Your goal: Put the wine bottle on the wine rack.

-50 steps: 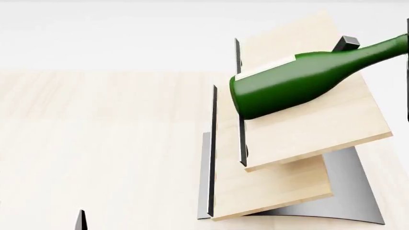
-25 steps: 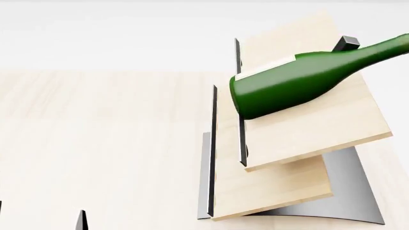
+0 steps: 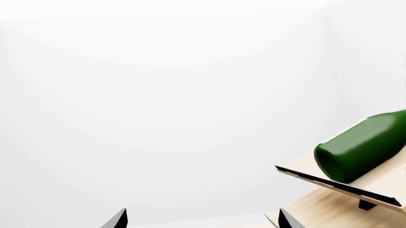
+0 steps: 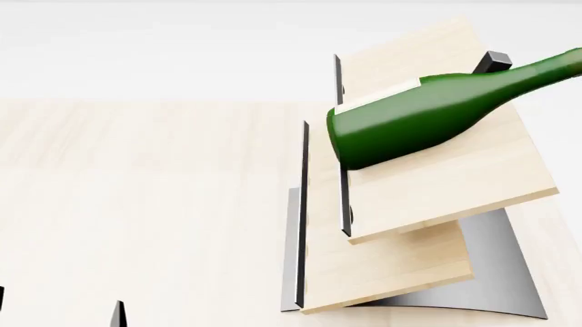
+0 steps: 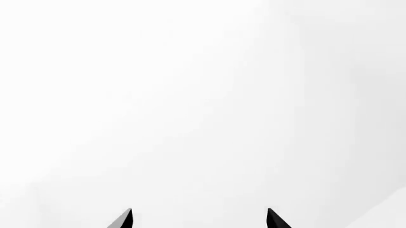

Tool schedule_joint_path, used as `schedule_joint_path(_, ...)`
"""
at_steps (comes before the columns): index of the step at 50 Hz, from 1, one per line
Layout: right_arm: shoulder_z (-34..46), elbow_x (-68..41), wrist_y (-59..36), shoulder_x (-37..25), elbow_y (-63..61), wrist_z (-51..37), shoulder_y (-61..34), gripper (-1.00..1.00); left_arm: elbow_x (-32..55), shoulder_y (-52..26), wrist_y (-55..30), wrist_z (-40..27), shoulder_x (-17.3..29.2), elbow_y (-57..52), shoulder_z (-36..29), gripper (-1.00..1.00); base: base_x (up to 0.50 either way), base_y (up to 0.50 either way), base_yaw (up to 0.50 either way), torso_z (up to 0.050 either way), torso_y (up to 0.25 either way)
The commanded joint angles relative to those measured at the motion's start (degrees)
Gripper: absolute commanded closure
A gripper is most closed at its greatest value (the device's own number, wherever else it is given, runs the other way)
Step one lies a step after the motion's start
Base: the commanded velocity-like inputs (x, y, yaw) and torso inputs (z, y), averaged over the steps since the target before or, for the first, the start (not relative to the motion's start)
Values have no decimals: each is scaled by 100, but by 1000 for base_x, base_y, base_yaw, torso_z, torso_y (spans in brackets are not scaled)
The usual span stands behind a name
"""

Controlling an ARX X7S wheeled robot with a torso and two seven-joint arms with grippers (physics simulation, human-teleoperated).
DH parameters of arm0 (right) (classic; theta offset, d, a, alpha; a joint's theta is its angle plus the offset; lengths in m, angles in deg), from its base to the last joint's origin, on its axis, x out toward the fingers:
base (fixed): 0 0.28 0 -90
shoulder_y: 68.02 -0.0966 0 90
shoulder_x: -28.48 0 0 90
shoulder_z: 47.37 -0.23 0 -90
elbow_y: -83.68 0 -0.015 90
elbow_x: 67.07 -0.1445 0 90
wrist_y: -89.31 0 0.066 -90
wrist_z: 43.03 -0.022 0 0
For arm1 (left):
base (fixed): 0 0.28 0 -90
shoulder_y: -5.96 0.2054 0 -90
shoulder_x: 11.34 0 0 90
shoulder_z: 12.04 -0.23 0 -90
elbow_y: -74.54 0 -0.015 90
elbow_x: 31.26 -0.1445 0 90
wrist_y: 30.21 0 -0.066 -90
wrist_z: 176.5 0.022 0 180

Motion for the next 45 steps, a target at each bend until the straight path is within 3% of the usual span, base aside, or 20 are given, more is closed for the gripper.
schedule_joint_path(1, -4196, 1670, 909, -1, -929, -813, 4063, -100, -18, -15, -15, 0, -4, 4, -37, -100, 0, 0, 0, 0, 0)
schedule_joint_path(4, -5139, 1876, 612, 264, -1040, -918, 4690, -100, -12, -23, -15, 0, -1, 10, -36, -100, 0, 0, 0, 0, 0)
schedule_joint_path(18, -6791, 3848, 166, 1360, -1623, -1810, 5157, -100, -7, -31, -20, -16, 6, 16, -49, -100, 0, 0, 0, 0, 0)
schedule_joint_path(26, -8069, 3737, -53, 2051, -2419, -1421, 5819, -100, -18, -33, -14, -22, 5, 33, -70, -100, 0, 0, 0, 0, 0)
schedule_joint_path(33, -8689, 3444, 98, 2584, -2919, -1077, 6057, -100, -13, -31, -7, -31, 15, 28, -71, -100, 0, 0, 0, 0, 0)
schedule_joint_path(45, -9089, 2991, 245, 3058, -3230, -648, 6148, -100, -15, -38, 4, -46, 22, 32, -79, -100, 0, 0, 0, 0, 0)
